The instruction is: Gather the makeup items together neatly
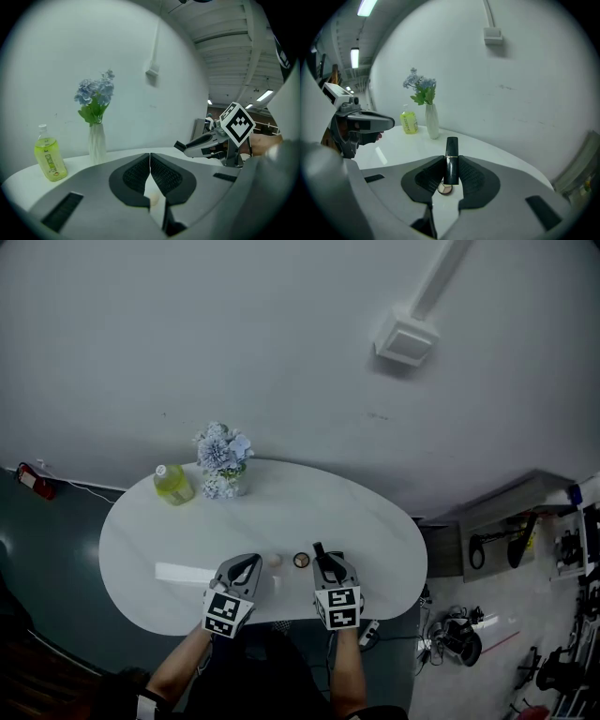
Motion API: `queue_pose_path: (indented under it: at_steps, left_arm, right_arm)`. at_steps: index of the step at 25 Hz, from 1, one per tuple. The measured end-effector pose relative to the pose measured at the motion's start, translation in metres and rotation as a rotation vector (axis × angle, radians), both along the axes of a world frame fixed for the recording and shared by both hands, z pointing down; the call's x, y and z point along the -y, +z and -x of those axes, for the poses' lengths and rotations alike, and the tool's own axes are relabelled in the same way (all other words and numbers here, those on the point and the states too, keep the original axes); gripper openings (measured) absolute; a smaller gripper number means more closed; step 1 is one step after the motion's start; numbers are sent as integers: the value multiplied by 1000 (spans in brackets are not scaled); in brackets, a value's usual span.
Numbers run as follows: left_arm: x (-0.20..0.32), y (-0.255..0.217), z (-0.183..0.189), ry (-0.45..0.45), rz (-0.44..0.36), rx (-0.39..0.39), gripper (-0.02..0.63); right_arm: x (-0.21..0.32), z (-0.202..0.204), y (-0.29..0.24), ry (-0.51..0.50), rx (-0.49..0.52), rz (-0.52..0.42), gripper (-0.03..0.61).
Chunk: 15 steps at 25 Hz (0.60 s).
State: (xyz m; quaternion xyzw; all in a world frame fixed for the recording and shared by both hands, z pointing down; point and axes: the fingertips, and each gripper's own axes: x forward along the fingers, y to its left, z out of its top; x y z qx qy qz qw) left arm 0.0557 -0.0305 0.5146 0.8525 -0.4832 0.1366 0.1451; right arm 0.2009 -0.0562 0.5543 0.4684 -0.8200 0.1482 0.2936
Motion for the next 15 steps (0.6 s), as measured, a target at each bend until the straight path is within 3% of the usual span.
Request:
queue_pose_path:
  at_steps: [15]
  left_arm:
    - [6, 24, -110, 140, 49, 15, 20]
  right_arm:
    - [-10, -130, 46, 221, 18, 78, 110]
